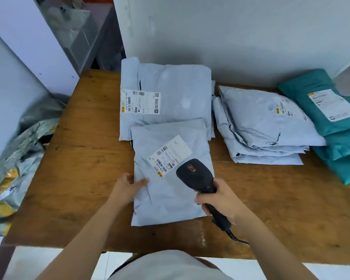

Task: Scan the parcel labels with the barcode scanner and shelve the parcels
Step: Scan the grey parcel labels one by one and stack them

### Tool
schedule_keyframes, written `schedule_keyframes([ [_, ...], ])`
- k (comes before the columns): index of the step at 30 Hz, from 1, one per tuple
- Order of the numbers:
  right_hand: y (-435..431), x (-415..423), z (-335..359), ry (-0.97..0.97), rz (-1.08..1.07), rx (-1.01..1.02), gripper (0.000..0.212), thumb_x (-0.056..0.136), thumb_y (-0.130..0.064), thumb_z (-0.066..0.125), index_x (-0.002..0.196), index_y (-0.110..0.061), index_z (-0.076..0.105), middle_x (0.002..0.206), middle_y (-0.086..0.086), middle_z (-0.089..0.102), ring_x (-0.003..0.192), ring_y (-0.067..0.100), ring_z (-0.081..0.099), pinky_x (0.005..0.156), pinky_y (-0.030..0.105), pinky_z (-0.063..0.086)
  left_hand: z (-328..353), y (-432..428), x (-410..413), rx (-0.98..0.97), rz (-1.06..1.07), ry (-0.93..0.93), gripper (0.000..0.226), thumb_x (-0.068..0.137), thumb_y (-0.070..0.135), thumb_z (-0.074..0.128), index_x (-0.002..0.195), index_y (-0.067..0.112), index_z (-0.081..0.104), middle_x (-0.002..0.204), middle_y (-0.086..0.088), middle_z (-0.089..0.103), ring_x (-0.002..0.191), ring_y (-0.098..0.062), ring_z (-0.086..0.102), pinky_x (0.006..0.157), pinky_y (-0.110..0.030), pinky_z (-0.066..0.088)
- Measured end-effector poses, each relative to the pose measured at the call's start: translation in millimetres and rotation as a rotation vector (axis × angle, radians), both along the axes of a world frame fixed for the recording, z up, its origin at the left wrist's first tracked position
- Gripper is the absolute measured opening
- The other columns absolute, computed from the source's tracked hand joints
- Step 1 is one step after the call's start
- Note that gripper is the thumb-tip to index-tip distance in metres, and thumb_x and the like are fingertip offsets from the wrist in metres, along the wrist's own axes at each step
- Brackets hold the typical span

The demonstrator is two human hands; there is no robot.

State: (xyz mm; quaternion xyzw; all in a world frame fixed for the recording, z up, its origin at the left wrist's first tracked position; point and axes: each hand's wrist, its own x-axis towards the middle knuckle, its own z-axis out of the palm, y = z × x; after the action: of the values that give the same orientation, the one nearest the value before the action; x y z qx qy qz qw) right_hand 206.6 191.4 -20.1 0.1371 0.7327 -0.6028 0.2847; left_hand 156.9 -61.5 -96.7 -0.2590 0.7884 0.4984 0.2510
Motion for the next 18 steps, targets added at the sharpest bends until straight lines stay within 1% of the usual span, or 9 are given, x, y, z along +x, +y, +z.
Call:
schedule_keyframes([
  [2,-4.6,-2.1,0.4,-0.003,0.059,0.039,0.017,0.074,0.006,0.064,0.069,-0.003,0.051,0.044,0.006,0.048,0.036,0.017,0.043,0.050,0.027,0.039,1.8,2.9,-1.2,-0.010,-0.023,-0.008,0.048,0.077,0.029,0.077,0.109,0.007,0.050,0.103,-0.005,0.060,0.092,-0.021,0.059,0.081,-0.039,0.053],
  [5,-11.1,-6.5,3.0,0.010,0.086,0.088,0.015,0.073,0.003,0.064,0.070,-0.003,0.050,0.041,0.005,0.048,0.035,0.017,0.043,0.052,0.029,0.040,4.9,7.2,-1.5,-0.033,-0.064,0.008,0.057,0.079,0.026,0.075,0.124,0.003,0.048,0.119,-0.011,0.059,0.095,-0.018,0.053,0.081,-0.032,0.047],
  [7,-13.1,-9.0,2.5,0.017,0.061,0.104,0.011,0.075,0.002,0.063,0.075,0.000,0.052,0.039,0.002,0.050,0.035,0.016,0.043,0.053,0.029,0.040,5.1,6.5,1.0,-0.025,-0.068,0.024,0.059,0.082,0.025,0.073,0.130,0.004,0.046,0.129,-0.011,0.056,0.099,-0.018,0.052,0.080,-0.029,0.044],
  [8,-14.0,-9.7,2.3,0.016,0.049,0.105,0.009,0.075,0.002,0.063,0.079,0.003,0.055,0.039,0.002,0.050,0.035,0.016,0.043,0.053,0.028,0.041,6.0,5.8,2.7,-0.020,-0.068,0.026,0.060,0.083,0.026,0.072,0.132,0.005,0.045,0.132,-0.010,0.054,0.104,-0.019,0.053,0.081,-0.028,0.043],
  [9,-15.0,-10.1,1.8,0.013,0.042,0.101,0.011,0.075,0.003,0.062,0.083,0.006,0.056,0.038,0.001,0.050,0.035,0.016,0.043,0.053,0.027,0.041,6.7,5.4,4.3,-0.016,-0.067,0.028,0.061,0.083,0.027,0.071,0.133,0.006,0.044,0.134,-0.010,0.053,0.112,-0.022,0.053,0.083,-0.028,0.043],
  [11,-17.1,-9.5,1.6,0.010,0.052,0.091,0.010,0.075,0.003,0.062,0.083,0.006,0.056,0.038,0.001,0.049,0.035,0.015,0.043,0.053,0.027,0.041,7.5,5.6,6.5,-0.018,-0.063,0.036,0.063,0.083,0.028,0.071,0.135,0.007,0.043,0.138,-0.009,0.050,0.123,-0.026,0.050,0.088,-0.030,0.043],
  [13,-18.7,-7.8,1.6,0.016,0.066,0.087,0.008,0.075,0.004,0.062,0.078,0.001,0.055,0.039,0.001,0.049,0.035,0.014,0.043,0.053,0.027,0.042,8.2,5.8,5.9,-0.026,-0.057,0.031,0.065,0.082,0.028,0.072,0.136,0.007,0.042,0.139,-0.010,0.049,0.126,-0.027,0.048,0.093,-0.033,0.043],
  [16,-18.6,-5.0,1.6,0.040,0.096,0.068,0.014,0.075,0.003,0.062,0.069,-0.006,0.053,0.041,0.003,0.050,0.039,0.017,0.044,0.058,0.032,0.044,8.1,6.3,3.4,-0.030,-0.045,0.020,0.067,0.081,0.027,0.073,0.137,0.006,0.041,0.140,-0.011,0.048,0.127,-0.028,0.047,0.096,-0.035,0.043],
  [18,-17.9,-3.0,1.1,0.041,0.110,0.057,0.016,0.074,0.001,0.062,0.067,-0.009,0.052,0.042,0.004,0.050,0.039,0.018,0.043,0.058,0.034,0.043,7.5,6.7,2.2,-0.031,-0.040,0.014,0.067,0.081,0.026,0.073,0.137,0.006,0.041,0.140,-0.012,0.049,0.126,-0.028,0.048,0.097,-0.036,0.043],
])
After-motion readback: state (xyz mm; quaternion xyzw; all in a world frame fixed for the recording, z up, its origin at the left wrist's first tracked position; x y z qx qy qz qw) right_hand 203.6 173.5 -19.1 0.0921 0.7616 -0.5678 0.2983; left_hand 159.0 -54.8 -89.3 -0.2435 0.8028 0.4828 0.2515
